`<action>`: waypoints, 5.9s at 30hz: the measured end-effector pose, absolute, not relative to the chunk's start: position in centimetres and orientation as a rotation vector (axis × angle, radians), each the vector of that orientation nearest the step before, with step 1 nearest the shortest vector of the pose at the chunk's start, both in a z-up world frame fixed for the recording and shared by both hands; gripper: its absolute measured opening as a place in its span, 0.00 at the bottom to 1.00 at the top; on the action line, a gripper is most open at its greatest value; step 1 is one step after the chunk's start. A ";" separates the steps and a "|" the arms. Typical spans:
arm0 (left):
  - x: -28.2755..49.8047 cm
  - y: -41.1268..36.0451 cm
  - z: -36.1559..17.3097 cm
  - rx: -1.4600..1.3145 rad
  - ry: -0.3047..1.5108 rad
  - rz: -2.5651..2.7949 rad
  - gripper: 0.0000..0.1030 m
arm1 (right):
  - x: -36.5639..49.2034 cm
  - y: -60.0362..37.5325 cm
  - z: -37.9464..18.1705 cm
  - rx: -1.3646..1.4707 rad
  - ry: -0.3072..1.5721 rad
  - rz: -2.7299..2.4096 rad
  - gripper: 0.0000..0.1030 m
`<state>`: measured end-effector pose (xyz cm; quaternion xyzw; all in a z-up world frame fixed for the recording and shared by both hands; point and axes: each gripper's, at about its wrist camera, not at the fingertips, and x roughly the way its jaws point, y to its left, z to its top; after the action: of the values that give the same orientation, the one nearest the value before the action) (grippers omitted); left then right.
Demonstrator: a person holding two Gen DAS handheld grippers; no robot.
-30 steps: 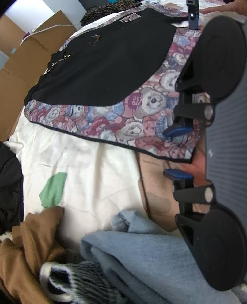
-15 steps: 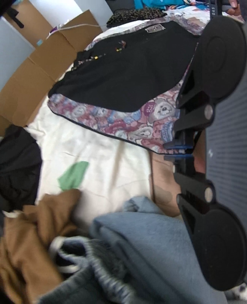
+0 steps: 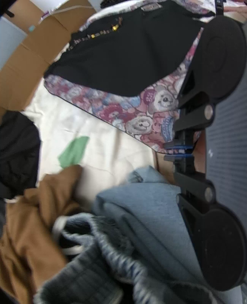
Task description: Fold clothes
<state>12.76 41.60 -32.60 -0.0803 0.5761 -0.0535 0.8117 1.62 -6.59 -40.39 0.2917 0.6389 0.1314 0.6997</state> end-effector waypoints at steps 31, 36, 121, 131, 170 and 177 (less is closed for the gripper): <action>8.3 35.5 -17.6 -0.162 1.149 -0.030 0.52 | 1.7 -17.6 -22.5 0.611 1.118 0.105 0.44; 6.9 35.2 -14.0 -0.168 1.114 -0.035 0.59 | 1.5 -19.1 -18.3 0.580 1.098 0.116 0.45; 33.9 19.2 -24.7 -0.118 1.004 -0.166 0.14 | 30.5 -33.2 -27.5 0.162 1.070 0.215 0.44; 36.8 19.0 -31.5 -0.058 1.010 -0.199 0.14 | 35.4 -26.3 -33.2 0.079 1.035 0.325 0.34; 44.3 16.4 -35.3 0.144 0.994 -0.323 0.46 | 44.8 -19.2 -39.6 -0.161 1.099 0.318 0.46; 45.1 16.3 -36.0 0.137 1.037 -0.352 0.22 | 45.4 -17.7 -39.4 -0.202 1.088 0.383 0.46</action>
<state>45.07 16.28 -35.98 0.0649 0.4924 -0.1673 0.8516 45.44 -17.71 -39.36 -0.0953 0.5136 0.1809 0.8333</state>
